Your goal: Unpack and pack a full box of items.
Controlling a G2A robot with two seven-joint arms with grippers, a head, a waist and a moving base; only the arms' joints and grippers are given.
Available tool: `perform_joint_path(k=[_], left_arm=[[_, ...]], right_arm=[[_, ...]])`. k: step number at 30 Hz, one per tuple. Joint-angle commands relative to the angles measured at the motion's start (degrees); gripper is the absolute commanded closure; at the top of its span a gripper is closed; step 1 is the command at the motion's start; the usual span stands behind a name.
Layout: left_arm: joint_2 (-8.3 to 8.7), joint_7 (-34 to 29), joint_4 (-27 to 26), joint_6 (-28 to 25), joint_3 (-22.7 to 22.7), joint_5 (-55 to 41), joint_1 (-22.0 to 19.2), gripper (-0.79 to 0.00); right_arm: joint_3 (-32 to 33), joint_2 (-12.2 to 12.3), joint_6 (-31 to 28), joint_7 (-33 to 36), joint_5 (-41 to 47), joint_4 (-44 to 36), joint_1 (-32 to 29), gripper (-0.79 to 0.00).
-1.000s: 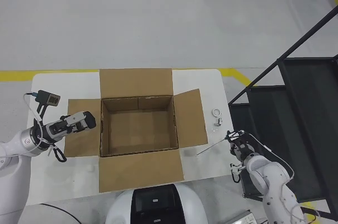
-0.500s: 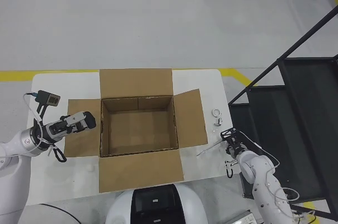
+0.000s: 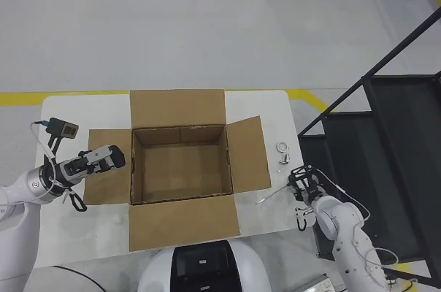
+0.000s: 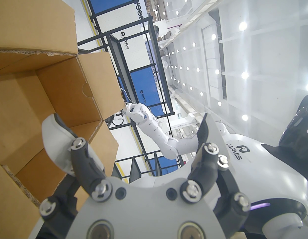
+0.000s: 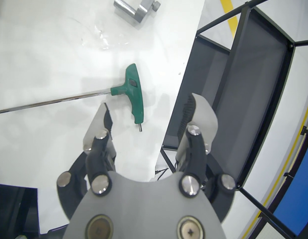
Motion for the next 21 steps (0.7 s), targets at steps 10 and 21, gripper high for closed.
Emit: perform_joint_path(k=[10,21], left_arm=[[0.0,0.0,0.0,0.0,0.0,0.0,0.0,-0.785],[0.0,0.0,0.0,0.0,0.0,0.0,0.0,-0.785]], right_arm=[[16.1,1.4,-18.1,-2.1,21.5,-16.3,-14.6,-0.785],[17.2,2.0,-17.0,-0.8,23.2,-13.4,-14.0,-0.785]])
